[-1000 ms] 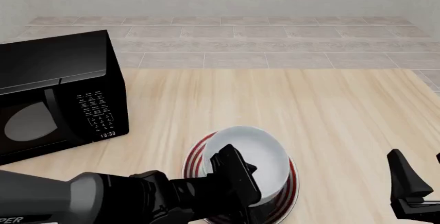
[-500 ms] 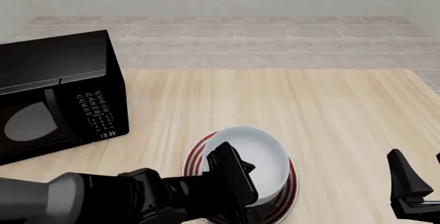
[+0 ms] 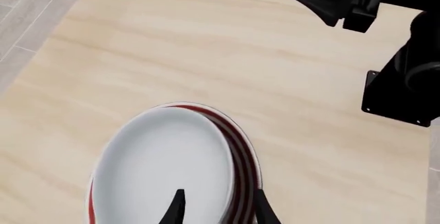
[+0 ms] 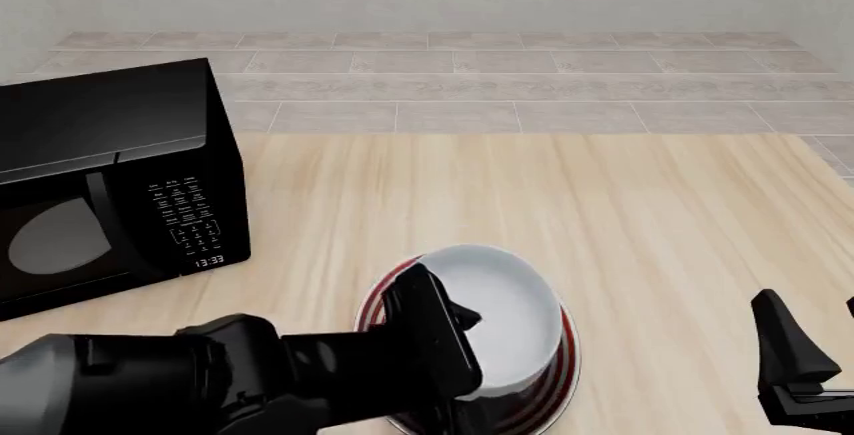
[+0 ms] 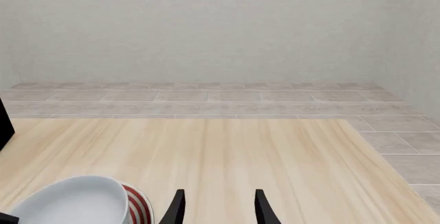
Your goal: Pick up the white bowl and put it on the plate.
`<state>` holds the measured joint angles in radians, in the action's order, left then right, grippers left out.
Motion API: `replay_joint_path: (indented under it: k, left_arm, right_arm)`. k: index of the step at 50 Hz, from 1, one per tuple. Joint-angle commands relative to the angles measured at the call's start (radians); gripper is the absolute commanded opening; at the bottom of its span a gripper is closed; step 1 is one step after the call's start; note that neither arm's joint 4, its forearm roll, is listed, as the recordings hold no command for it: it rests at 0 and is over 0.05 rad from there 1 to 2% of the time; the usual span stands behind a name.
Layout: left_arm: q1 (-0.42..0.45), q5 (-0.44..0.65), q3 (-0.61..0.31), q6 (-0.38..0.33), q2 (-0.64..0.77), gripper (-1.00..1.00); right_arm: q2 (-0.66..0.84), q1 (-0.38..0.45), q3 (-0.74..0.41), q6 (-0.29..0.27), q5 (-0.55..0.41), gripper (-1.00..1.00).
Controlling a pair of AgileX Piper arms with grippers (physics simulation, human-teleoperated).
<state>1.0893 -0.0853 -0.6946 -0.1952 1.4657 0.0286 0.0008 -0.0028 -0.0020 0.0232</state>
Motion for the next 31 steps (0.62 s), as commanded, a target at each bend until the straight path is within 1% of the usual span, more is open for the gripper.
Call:
replay_joint_path:
  k: [1,9,31]
  left_arm:
    - [-0.007,0.051,0.020,-0.019,-0.073,1.00]
    - [-0.012,0.071,0.039,-0.022,-0.124,1.00]
    - [-0.043,0.177,0.079,-0.048,-0.283,1.00]
  right_arm:
    - [-0.001,0.000,0.001,0.000,0.000,1.00]
    - [-0.002,0.000,0.001,0.000,0.000,1.00]
    - [-0.001,-0.001,0.001,0.000,0.000,1.00]
